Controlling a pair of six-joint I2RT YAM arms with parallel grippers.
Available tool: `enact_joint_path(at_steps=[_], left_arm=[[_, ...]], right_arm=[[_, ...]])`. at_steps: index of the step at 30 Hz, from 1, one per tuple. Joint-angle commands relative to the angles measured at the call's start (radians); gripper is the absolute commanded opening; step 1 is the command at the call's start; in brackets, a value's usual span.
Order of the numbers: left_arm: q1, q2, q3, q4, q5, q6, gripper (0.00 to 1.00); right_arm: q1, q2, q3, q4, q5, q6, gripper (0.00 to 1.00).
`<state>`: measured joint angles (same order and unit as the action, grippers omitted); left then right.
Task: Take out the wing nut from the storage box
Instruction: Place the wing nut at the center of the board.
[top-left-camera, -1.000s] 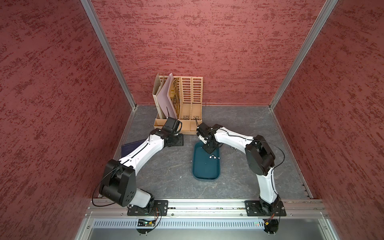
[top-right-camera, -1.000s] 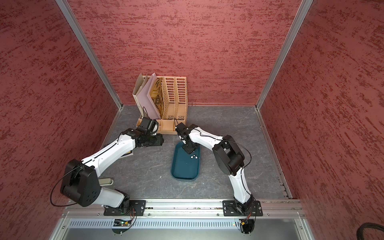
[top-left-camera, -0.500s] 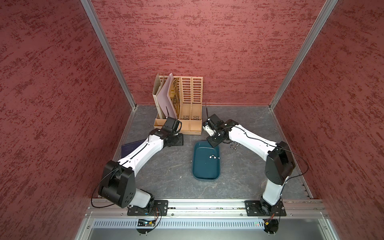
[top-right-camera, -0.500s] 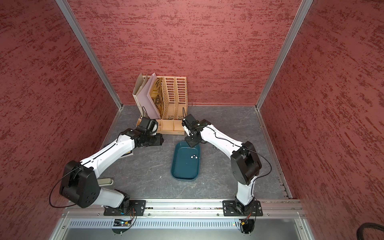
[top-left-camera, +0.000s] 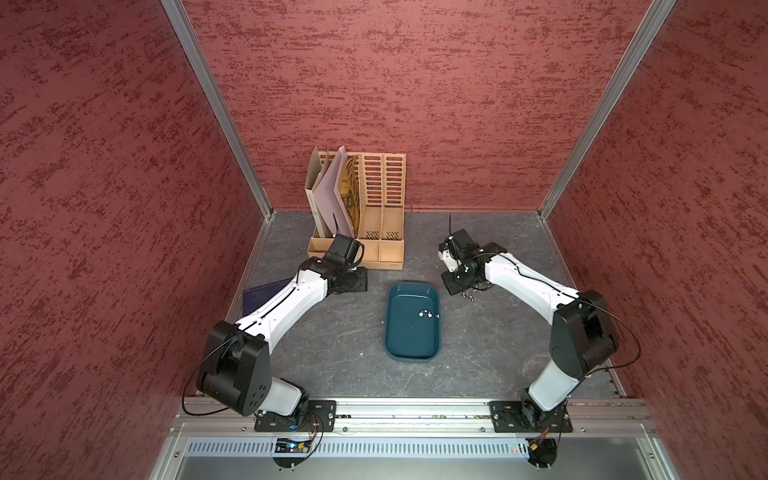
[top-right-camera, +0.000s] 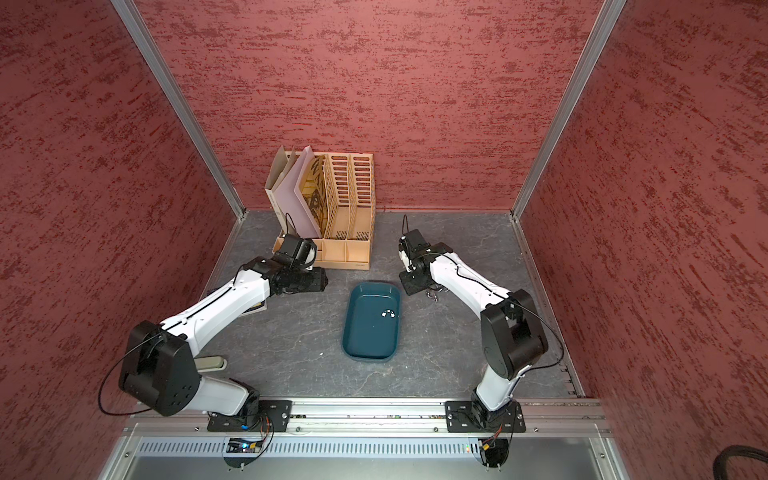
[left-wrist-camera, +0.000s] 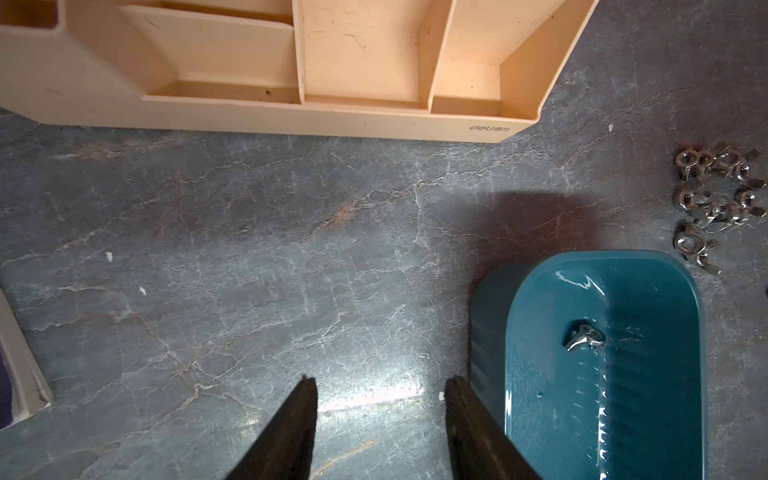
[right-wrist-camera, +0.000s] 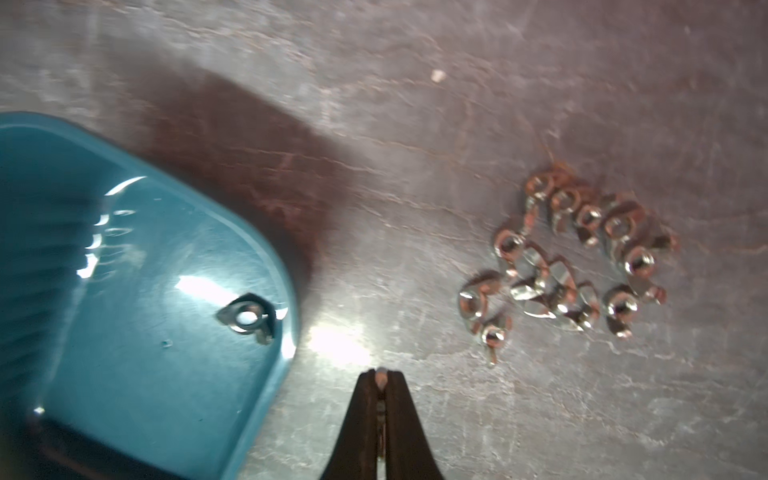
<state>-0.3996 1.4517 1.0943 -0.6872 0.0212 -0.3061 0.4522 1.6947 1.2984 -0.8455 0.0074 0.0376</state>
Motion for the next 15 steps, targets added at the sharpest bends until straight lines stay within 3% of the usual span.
enact_joint_path(at_steps=[1,15], left_arm=[[-0.006,0.008,0.031,0.012,0.006,0.008,0.53],[-0.018,0.034,0.059,0.005,0.001,0.01,0.53]], right_arm=[[-0.043,-0.047,-0.036,0.061,0.008,0.024,0.01],[-0.159,0.003,-0.154,0.177,0.0,0.051,0.01]])
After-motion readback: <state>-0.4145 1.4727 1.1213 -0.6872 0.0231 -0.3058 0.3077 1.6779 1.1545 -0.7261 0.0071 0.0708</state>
